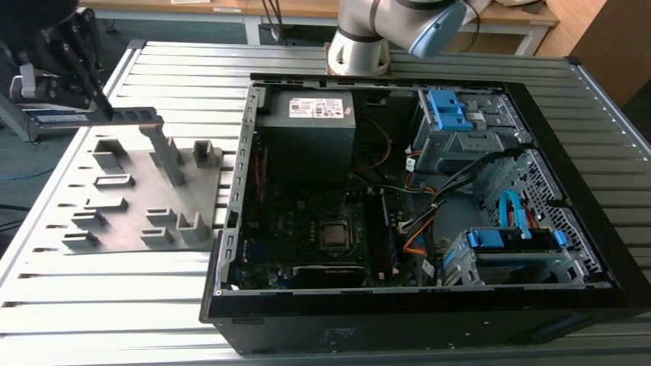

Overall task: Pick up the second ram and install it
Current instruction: 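Pick up the second ram and move it above second insertion slot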

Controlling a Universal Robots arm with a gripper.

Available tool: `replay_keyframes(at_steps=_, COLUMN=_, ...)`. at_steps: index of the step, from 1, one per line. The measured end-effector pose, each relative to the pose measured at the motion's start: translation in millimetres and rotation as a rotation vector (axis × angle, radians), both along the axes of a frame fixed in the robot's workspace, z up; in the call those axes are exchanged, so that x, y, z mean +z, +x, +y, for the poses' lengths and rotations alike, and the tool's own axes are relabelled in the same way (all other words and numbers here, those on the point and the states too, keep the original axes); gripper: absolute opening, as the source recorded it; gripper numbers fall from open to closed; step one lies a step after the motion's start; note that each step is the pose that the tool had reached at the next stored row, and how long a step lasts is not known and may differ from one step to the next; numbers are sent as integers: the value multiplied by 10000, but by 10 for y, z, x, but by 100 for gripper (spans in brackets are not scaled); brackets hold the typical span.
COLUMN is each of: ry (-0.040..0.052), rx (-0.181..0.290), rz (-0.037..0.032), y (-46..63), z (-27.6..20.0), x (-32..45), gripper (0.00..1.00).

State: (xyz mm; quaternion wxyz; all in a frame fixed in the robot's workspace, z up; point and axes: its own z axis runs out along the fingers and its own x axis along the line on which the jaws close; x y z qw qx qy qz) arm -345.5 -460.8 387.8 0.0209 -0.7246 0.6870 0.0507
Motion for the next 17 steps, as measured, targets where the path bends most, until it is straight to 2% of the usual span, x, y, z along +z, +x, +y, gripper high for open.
replay_keyframes(at_steps=17, ry=1, rx=0, rz=13, y=366, z=0, x=-1, gripper=14)
